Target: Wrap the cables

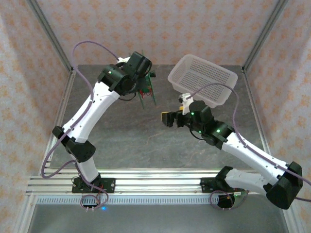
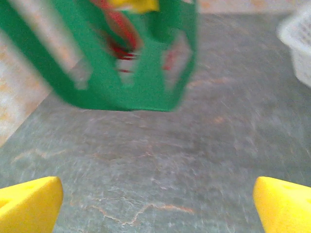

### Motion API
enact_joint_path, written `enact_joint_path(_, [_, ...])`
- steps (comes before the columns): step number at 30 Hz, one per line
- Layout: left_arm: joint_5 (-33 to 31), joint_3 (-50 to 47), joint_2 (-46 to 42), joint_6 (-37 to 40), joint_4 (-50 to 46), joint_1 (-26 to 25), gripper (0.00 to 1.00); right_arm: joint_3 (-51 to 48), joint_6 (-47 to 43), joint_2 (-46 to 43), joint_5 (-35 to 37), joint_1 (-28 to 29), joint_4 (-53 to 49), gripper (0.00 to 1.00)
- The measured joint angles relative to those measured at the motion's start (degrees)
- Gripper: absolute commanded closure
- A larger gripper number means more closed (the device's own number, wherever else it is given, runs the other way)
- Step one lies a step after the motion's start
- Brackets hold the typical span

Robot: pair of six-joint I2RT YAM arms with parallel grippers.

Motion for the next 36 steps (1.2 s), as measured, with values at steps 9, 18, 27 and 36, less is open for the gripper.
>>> enact_joint_path(9, [-19.2, 0.5, 6.1, 16.2, -7.4, -8.7, 1.0, -4.6, 15.4, -1.0, 4.7, -6.4, -6.0, 0.0])
enact_joint_path(18, [-27.5, 3.9, 24.3, 19.2, -13.0, -13.6, 1.0, -6.0, 19.1, -0.7, 7.6, -12.2, -11.8, 0.0])
enact_joint_path(27, [-21.8, 3.9, 25.9, 20.2, -10.2, -14.3, 0.5, -6.3, 17.9, 0.5, 12.7, -13.6, -14.6, 0.0])
enact_joint_path(36, [-9.1, -0.9, 22.6, 20.2, -3.1, -15.3, 0.0, -6.3, 11.9, 3.7, 15.2, -14.0, -15.3, 0.0])
